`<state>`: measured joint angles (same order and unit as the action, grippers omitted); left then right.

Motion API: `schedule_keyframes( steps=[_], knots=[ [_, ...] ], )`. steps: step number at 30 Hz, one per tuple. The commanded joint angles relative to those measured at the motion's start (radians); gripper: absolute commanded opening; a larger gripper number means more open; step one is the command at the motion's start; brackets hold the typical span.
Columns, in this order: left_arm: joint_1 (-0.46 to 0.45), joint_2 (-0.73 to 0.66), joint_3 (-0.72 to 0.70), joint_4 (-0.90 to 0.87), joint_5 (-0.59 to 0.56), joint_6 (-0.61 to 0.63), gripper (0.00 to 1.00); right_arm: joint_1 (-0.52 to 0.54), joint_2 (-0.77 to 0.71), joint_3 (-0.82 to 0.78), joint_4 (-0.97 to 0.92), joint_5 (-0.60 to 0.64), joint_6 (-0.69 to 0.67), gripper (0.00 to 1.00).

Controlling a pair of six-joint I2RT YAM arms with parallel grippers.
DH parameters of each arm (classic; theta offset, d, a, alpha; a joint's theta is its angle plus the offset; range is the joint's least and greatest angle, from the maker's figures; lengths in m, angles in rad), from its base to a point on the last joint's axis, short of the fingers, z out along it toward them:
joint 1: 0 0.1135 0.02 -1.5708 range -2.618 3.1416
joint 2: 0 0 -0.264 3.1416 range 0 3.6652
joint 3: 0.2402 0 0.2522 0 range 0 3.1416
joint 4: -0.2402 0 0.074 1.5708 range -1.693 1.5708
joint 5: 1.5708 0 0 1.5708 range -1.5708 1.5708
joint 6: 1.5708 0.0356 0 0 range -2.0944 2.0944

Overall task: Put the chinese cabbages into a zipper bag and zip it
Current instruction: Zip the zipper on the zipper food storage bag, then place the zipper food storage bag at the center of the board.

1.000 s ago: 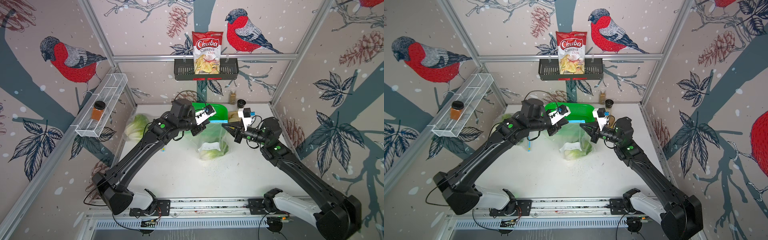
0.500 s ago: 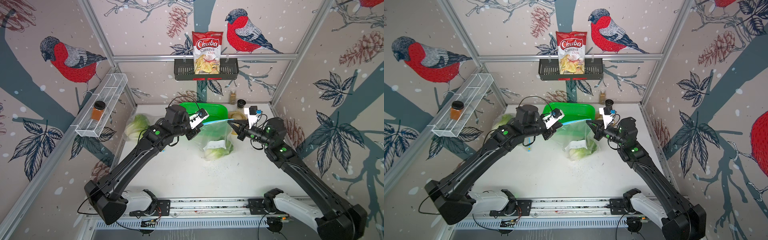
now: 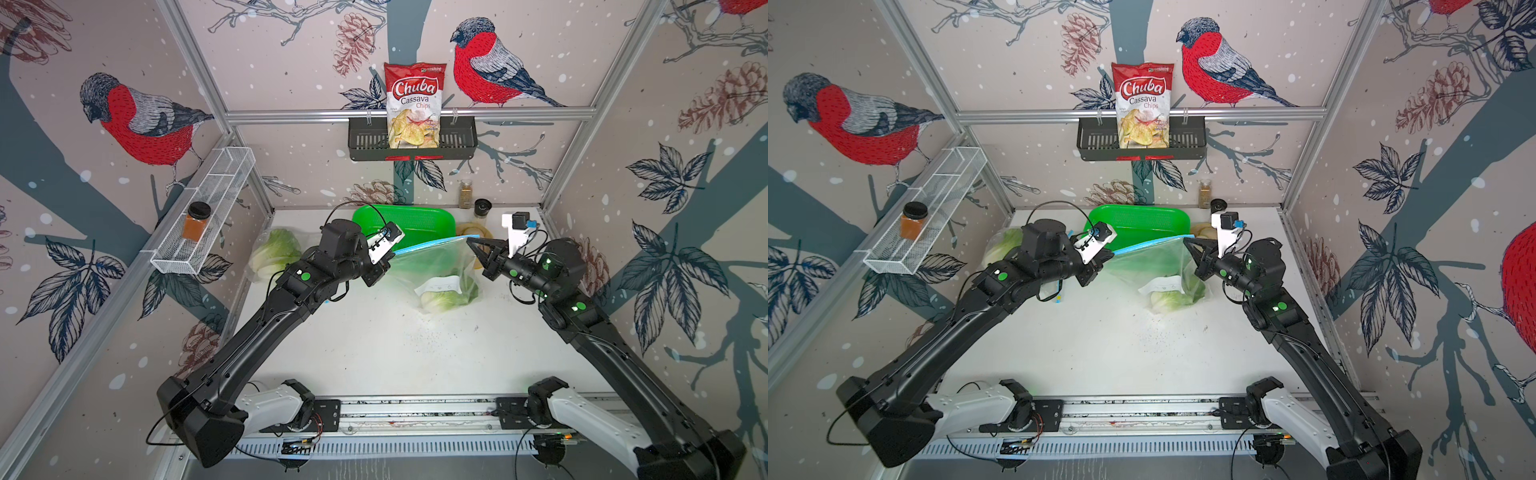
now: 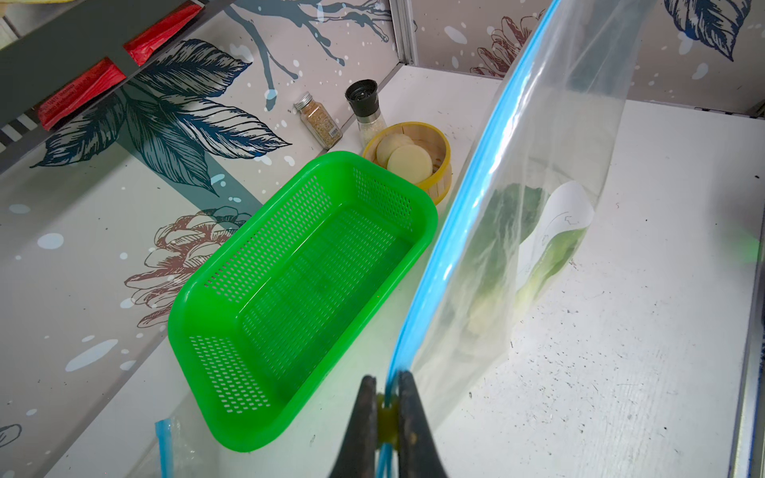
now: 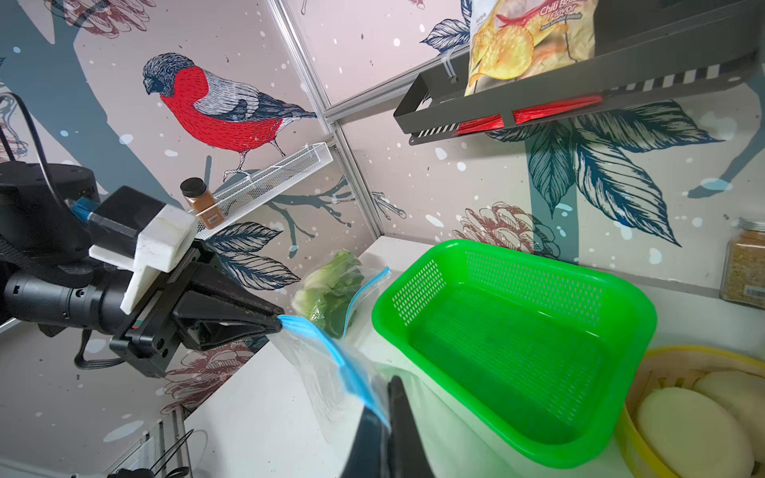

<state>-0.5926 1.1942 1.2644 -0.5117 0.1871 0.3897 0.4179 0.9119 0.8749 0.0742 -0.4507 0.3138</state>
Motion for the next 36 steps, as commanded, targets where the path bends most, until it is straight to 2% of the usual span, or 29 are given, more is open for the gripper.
schedule_keyframes(
  steps=[1,15,17,19,22,24,26,27,29,32,36],
  knots=[
    [0.016,-0.007,-0.010,-0.041,-0.072,-0.019,0.05,-0.008,-0.014,0.022,0.011,0.112,0.007,0.00],
    [0.062,0.002,-0.012,-0.039,-0.044,-0.047,0.06,-0.016,-0.057,0.051,-0.043,0.203,0.010,0.00],
    [0.062,0.009,-0.007,-0.026,-0.042,-0.055,0.08,-0.018,-0.055,0.059,-0.047,0.200,0.015,0.00],
    [0.062,0.016,-0.004,0.007,0.006,-0.065,0.09,-0.018,-0.051,0.066,-0.028,0.169,0.026,0.00],
    [0.062,0.025,-0.002,0.058,0.068,-0.083,0.16,-0.016,-0.059,0.071,-0.017,0.190,0.038,0.00],
    [0.062,0.043,0.018,0.073,0.101,-0.103,0.29,-0.015,-0.064,0.085,-0.034,0.204,0.039,0.00],
    [0.060,0.056,0.039,0.075,0.126,-0.120,0.38,-0.016,-0.064,0.107,-0.062,0.215,0.042,0.00],
    [0.061,0.055,0.041,0.085,0.123,-0.132,0.44,-0.016,-0.064,0.122,-0.089,0.242,0.041,0.00],
    [0.061,0.040,0.024,0.129,0.095,-0.169,0.47,-0.015,-0.064,0.146,-0.149,0.321,0.034,0.00],
    [0.061,-0.007,-0.027,0.223,0.072,-0.249,0.58,-0.017,-0.064,0.182,-0.247,0.482,0.033,0.00],
    [0.061,-0.080,-0.119,0.334,-0.001,-0.357,0.64,-0.015,-0.045,0.264,-0.370,0.615,0.010,0.00]
  ],
)
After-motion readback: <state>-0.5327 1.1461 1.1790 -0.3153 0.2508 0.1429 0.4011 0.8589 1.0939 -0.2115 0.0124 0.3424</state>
